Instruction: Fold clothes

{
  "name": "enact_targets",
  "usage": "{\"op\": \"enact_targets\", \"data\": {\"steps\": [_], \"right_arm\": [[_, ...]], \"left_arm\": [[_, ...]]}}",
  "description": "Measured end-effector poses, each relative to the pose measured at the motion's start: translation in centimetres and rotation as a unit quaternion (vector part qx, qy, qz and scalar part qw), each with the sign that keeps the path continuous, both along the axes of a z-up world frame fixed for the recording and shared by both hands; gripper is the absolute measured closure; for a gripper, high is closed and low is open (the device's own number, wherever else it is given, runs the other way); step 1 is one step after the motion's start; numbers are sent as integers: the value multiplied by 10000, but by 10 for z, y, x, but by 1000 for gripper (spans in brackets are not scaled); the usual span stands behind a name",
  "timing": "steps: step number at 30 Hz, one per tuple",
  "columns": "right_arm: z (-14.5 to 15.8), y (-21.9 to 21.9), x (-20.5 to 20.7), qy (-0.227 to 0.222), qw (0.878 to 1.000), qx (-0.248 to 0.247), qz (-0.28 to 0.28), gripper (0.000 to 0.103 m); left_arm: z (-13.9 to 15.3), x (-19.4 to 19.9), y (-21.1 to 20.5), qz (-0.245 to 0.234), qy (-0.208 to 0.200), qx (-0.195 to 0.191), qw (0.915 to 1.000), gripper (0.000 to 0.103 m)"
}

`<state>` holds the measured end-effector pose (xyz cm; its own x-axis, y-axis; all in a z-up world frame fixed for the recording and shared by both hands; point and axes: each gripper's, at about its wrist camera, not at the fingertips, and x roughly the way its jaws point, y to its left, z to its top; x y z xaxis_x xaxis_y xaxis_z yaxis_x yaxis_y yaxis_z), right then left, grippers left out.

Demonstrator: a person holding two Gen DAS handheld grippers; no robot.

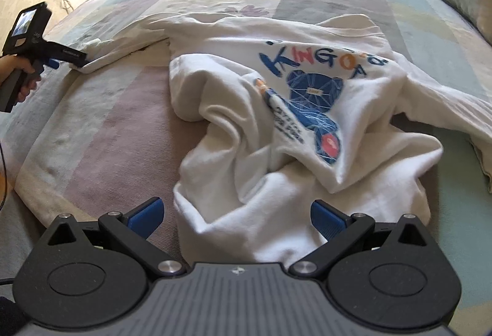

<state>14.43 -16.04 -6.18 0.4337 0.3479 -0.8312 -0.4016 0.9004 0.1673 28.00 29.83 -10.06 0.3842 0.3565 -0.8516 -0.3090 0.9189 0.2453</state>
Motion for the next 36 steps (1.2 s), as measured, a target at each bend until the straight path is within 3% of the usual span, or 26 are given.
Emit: {"op": "enact_targets", "data": {"steps": [5,11,16,24,28,32,36], "right_arm": [[7,15,-4,-114,9995,48,299,0],[14,17,-7,-187,9991,66,371,0],[18,18,-9,-225,9988,115,414,0],[27,26,-17,-307,9971,248,657,0],[29,35,-20,-346,9958,184,829,0],[30,38,-21,-363,9955,199,852,0],[30,37,-22,-363,9957,187,834,0]], "left_arm": [[6,-6,40,383,75,271,9989,0],[19,-17,68,914,-116,534,9943,0],[24,-16,73,895,-132,549,9944,0],[36,-13,102,1354,-515,-386,9887,1],[37,-18,101,1261,-468,-338,9903,1],[40,-25,110,1454,-585,-490,9864,0],[42,-34,130,1695,-953,-1593,9679,2]]}}
